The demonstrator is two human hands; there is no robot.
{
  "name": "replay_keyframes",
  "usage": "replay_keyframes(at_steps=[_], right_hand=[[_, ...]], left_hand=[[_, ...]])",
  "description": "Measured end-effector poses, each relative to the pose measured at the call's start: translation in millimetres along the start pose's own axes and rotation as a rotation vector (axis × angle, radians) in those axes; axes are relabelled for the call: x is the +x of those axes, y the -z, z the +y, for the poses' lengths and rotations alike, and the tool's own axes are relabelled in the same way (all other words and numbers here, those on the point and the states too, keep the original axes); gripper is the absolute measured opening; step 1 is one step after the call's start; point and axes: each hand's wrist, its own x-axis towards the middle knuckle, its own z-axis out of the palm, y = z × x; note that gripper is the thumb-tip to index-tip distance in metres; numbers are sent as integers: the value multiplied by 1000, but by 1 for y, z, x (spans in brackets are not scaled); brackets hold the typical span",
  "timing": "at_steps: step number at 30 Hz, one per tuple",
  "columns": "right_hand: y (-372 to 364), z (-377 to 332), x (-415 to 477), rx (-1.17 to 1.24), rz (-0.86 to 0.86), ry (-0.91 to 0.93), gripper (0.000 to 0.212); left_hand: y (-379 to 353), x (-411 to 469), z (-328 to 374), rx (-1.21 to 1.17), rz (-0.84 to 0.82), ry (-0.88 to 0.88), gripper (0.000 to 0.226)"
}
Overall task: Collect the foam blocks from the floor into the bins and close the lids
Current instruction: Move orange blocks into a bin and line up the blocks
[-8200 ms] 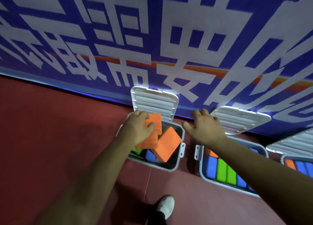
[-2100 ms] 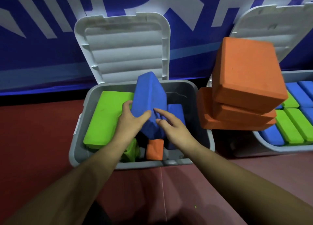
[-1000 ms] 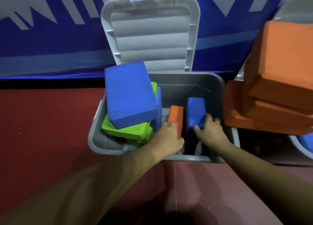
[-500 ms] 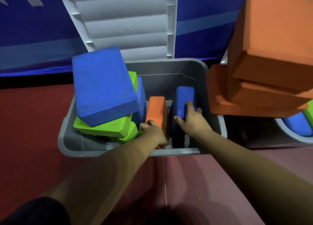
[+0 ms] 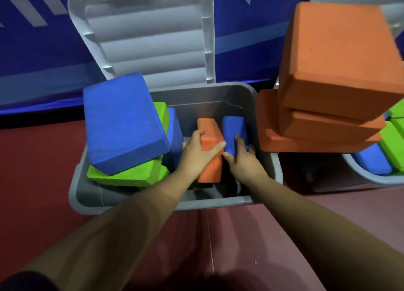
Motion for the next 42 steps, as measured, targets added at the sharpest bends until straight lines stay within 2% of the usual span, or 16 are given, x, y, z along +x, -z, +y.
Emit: replay_keyframes(at_steps=[2,4,8,11,14,18,20,22,24,26,29,31,34,36,40,42], right_hand=[[2,1,-1,19,-5,-8,70],[0,-1,-2,25,-22,26,66],[-3,-4,2,64,-17,16,63],[-2,-2,4,135,35,-31,70],[-2,0,7,247,78,-106,80],[-2,3,11,348,64,-174,76],[-2,3,11,417,34,-206,78],[-1,3,12,552,-2,-273,76],[0,0,14,735,-49,-346,59],[0,-1,14,809,-76,-363,47],[-3,2,13,755,-17,-308,65],[1,3,14,682,39,-265,76],[7,0,18,575,44,-252,74],[4,1,21,513,24,-236,74],[-6,-3,27,415,85,-210,75],[-6,-7,33,364,115,-209,73]], left_hand=[[0,2,-16,-92,-141,20,111],[-2,5,-32,-74,-168,42,119],[-10,0,-41,-234,-165,179,97],[-14,-2,-35,-268,-196,290,81],[-13,6,-27,-266,-28,323,100],[-15,9,-27,-274,74,293,86],[-15,12,-29,-263,50,286,89],[-18,12,-31,-292,-40,280,80],[-20,6,-25,-459,-146,344,67],[-19,8,-21,-580,-142,385,57],[-15,22,-12,-545,-26,446,54],[-18,27,-9,-563,-35,417,50],[-25,31,-14,-499,-77,289,47],[-26,37,-21,-481,-94,287,48],[-30,46,-33,-290,-43,264,77],[-34,53,-36,-232,-32,245,81]])
